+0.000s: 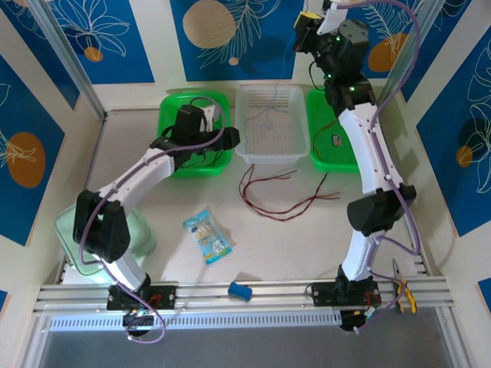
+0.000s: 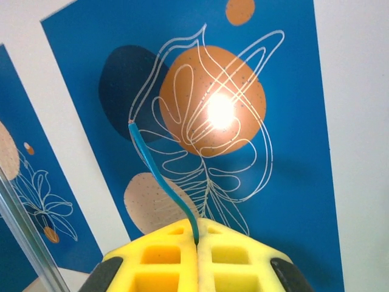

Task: Untangle the cables

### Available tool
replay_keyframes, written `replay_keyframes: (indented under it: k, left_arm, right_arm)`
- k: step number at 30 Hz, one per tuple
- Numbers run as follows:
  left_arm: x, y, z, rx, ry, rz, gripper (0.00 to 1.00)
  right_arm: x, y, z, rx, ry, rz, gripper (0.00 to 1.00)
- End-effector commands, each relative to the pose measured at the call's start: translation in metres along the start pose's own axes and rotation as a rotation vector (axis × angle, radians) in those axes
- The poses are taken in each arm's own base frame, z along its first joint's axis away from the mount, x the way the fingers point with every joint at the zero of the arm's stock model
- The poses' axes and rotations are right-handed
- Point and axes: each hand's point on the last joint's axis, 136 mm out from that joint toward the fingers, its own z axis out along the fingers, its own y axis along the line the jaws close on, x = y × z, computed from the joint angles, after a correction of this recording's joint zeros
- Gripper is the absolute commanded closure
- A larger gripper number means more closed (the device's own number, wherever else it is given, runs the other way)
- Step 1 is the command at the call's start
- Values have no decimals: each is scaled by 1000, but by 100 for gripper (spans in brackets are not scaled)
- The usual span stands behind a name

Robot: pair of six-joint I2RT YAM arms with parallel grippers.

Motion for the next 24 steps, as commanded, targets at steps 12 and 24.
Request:
replay_keyframes:
  k: [12,24]
  left_arm:
    - [10,-3,-44,-12,-16,72,21]
    - [23,-1,-53,-10,0,45,21]
  right_arm:
    - [196,-66,50,335,433,57,100]
    - [367,-118,-4,529,923,173,67]
